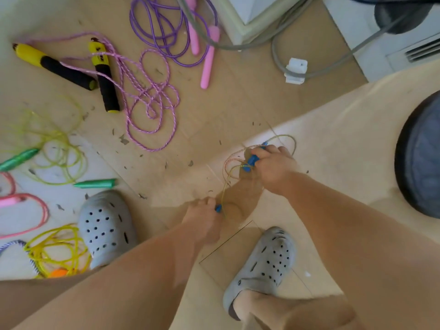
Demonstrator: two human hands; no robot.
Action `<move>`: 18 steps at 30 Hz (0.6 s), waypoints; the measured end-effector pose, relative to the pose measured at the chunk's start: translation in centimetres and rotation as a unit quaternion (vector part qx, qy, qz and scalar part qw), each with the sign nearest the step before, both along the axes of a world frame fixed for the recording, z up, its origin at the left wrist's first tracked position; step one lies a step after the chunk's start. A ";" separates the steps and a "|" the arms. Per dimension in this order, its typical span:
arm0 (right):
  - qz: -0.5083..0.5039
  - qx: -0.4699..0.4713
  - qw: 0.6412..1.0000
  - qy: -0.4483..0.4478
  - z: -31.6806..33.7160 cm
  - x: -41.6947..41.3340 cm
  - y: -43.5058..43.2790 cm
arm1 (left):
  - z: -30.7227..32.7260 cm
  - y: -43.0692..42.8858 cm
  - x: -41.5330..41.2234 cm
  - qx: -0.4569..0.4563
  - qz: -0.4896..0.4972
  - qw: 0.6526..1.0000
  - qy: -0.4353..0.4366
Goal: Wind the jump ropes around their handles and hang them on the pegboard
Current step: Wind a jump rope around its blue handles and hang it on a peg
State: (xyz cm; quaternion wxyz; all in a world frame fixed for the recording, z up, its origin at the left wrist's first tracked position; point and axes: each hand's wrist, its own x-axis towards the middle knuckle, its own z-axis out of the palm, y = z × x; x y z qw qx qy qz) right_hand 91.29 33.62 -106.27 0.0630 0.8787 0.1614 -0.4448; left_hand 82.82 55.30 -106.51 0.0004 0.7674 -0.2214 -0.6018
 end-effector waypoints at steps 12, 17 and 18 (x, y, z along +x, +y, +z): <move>-0.124 -0.025 0.989 -0.074 9.7 1.1 0.7 | 9.6 3.3 6.7 0.038 0.095 0.991 -0.084; -0.312 0.146 0.928 -0.144 25.4 1.2 3.0 | 23.5 5.4 8.2 0.032 0.300 0.952 -0.046; -0.338 0.175 0.914 -0.144 28.9 1.1 3.6 | 26.8 6.1 8.2 0.024 0.355 0.933 -0.051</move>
